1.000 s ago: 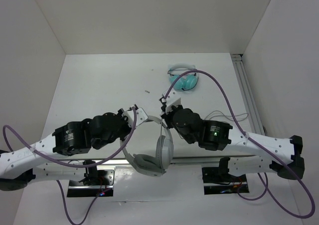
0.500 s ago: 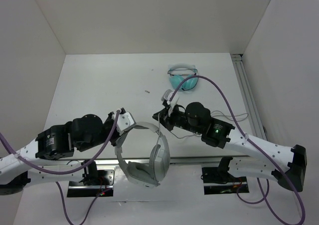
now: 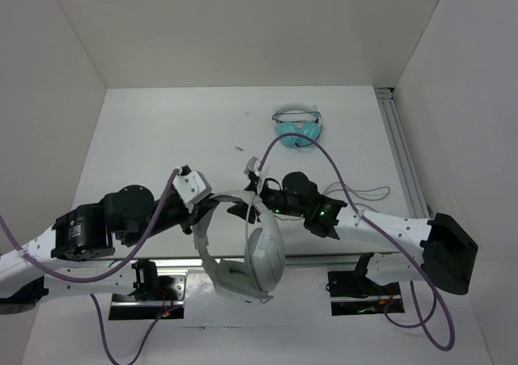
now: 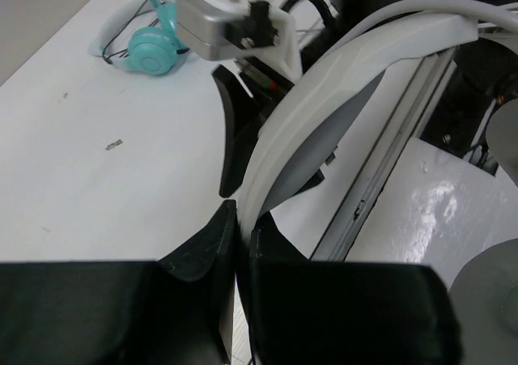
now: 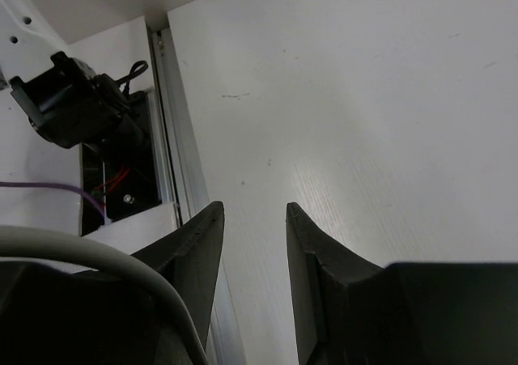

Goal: Wrap the headphones

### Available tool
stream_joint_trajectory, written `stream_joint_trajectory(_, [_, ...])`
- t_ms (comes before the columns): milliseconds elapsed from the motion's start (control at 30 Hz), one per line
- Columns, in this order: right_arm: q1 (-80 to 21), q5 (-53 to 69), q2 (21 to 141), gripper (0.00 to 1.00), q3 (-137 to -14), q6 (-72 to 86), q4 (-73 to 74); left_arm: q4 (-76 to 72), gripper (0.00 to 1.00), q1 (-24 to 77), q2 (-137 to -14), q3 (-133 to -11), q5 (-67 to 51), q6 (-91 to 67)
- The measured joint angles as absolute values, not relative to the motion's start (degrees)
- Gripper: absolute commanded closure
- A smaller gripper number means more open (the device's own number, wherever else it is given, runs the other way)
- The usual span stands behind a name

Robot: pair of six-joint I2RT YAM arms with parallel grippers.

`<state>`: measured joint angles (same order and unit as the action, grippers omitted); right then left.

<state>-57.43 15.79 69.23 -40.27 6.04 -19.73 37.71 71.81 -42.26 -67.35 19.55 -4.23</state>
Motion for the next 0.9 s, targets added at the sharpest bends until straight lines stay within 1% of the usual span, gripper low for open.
stream_joint_trajectory(233, [-57.4, 18.2, 74.0, 0.56, -37.2, 10.4, -31.2, 37.9, 1.00, 71.8, -42.4, -70.6, 29.8, -9.6])
stream_joint_trajectory(500, [-57.4, 20.6, 81.9, 0.56, -32.3, 15.6, -43.3, 42.3, 1.00, 71.8, -45.3, -79.0, 45.1, -19.7])
stream_joint_trajectory(600, [-57.4, 21.5, 86.1, 0.62, -31.7, 17.5, -47.4, 45.5, 1.00, 71.8, -46.0, -82.2, 50.2, -24.4])
stream_joint_trajectory(633, [-57.4, 21.8, 87.2, 0.71, -31.5, 18.1, -48.6, 46.3, 1.00, 71.8, -46.2, -83.2, 51.7, -25.8])
stream_joint_trajectory(667, [-57.4, 22.7, 88.6, 0.87, -31.3, 18.9, -50.2, 47.3, 1.00, 71.8, -46.6, -84.2, 53.3, -27.5])
stream_joint_trajectory(700, [-57.4, 23.6, 89.9, 0.89, -31.3, 19.8, -51.8, 48.3, 1.00, 71.8, -47.0, -85.3, 55.0, -29.0])
stream_joint_trajectory(900, [-58.5, 26.7, 94.1, 0.89, -30.0, 23.5, -59.0, 59.5, 1.00, 71.8, -50.6, -92.1, 64.7, -42.7])
